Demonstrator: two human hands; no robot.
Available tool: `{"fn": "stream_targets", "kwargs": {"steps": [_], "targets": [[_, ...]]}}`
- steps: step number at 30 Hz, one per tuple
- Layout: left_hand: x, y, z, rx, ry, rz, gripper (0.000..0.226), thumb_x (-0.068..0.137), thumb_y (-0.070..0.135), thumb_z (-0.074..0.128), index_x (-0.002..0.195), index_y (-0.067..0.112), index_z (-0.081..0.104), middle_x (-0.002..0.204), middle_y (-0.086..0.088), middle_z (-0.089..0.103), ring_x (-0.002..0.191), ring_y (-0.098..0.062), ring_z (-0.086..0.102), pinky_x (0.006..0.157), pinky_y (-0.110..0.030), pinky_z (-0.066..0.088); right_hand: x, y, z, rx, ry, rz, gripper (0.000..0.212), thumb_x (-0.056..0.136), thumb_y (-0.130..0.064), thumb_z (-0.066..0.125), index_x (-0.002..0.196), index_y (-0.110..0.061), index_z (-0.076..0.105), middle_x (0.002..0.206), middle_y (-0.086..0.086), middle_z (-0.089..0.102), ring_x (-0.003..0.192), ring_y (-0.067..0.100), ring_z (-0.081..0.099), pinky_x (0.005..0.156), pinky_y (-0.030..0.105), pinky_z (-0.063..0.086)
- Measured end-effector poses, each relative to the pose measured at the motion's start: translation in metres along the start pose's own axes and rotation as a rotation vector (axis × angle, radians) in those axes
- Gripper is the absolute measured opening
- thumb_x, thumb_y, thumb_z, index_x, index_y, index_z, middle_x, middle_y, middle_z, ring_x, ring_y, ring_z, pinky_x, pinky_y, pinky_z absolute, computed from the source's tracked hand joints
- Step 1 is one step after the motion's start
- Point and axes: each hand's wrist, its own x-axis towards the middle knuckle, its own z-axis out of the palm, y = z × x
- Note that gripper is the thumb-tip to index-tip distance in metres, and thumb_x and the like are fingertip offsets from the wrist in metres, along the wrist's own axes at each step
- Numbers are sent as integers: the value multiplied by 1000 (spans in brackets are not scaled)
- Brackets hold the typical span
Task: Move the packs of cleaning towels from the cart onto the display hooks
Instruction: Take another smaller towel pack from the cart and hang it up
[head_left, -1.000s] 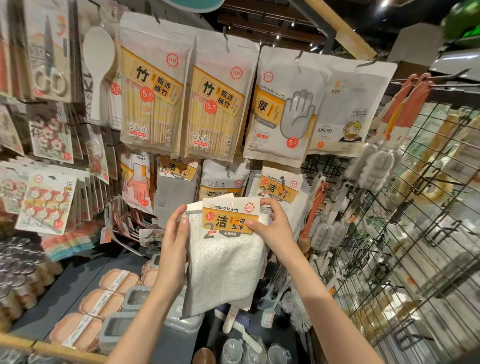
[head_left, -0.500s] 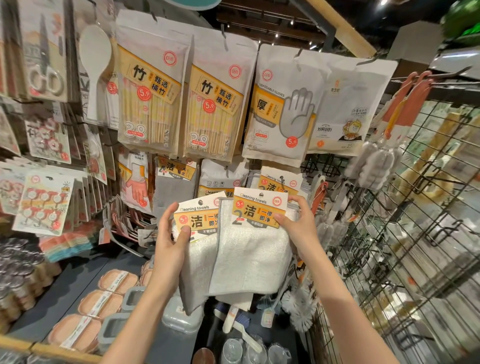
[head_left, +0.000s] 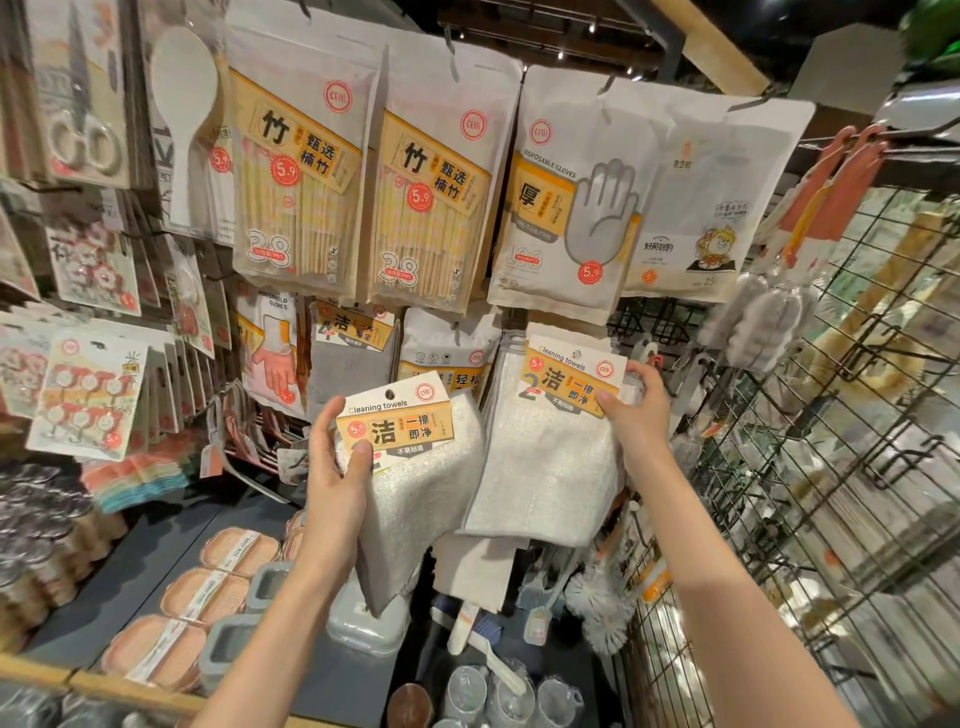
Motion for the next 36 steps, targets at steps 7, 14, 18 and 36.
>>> {"fn": "stream_targets", "kwargs": {"steps": [7,14,18,36], "targets": [[4,3,1,-8,3,6,48,99,9,46,128,48,42,135,4,53,121,-21,55,107,-51,38,15,7,6,-38,19,17,43,81,7,65,117,-15,53,115,-2,49,115,21,50,98,37,45],[4,0,2,16,-8,2,49,98,9,47,128,48,44,129,8,56,118,-19,57,106,-49,40,21,7,23,-143,21,-23,31,84,6,60,98,-20,51,111,-4,51,92,12,56,65,16,41],[4,-3,1,34,-4,11,50,98,9,48,127,49,44,125,17,57,116,-14,57,106,-44,40,27,11,27,-123,-5,11,21,86,7,57,91,-12,63,114,-2,58,119,21,51,99,32,43],[3,-2,7,15,-17,4,48,97,7,48,138,32,40,132,3,54,120,-18,55,106,-45,40,20,-1,22,-364,-167,100,49,82,-18,72,129,-24,57,152,5,4,142,28,8,118,36,10]]}}
